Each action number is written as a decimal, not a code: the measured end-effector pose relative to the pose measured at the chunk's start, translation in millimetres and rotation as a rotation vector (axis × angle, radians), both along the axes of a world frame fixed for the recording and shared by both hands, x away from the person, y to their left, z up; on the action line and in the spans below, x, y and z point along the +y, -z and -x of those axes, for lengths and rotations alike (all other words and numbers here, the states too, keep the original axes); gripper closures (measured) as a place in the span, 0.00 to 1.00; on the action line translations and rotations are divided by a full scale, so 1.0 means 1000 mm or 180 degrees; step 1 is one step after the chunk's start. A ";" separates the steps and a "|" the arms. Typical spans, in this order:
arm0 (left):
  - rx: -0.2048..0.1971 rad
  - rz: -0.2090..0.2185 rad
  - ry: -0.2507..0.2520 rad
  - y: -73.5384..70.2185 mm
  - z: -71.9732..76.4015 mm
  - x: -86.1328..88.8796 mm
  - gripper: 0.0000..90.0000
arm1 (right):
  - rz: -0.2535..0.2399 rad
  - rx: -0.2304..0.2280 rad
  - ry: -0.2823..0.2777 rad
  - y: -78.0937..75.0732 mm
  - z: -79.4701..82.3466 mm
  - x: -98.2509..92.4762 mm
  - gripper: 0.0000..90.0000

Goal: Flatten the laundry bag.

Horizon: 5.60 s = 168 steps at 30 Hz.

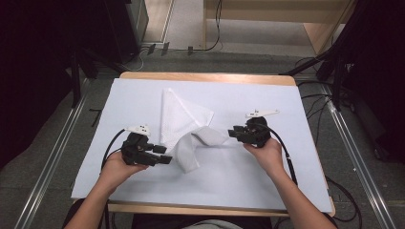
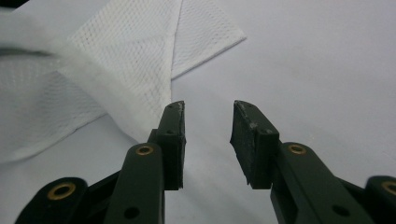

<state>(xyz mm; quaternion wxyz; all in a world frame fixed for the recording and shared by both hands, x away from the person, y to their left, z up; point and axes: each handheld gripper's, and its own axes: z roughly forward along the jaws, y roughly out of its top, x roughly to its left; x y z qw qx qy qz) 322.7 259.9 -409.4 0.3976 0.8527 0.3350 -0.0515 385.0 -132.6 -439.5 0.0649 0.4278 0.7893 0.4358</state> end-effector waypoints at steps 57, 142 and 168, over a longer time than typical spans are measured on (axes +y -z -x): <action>0.0077 -0.0041 -0.0666 0.008 -0.005 0.029 0.50 | 0.0436 0.0057 -0.0029 0.031 -0.098 0.084 1.00; -0.0234 -0.0193 -0.0591 -0.008 -0.048 -0.005 0.50 | 0.0588 0.0321 0.0030 0.027 0.008 0.005 0.99; -0.0235 -0.0170 -0.0806 -0.011 -0.046 0.015 0.50 | 0.0014 0.0008 -0.0257 -0.035 -0.005 0.035 1.00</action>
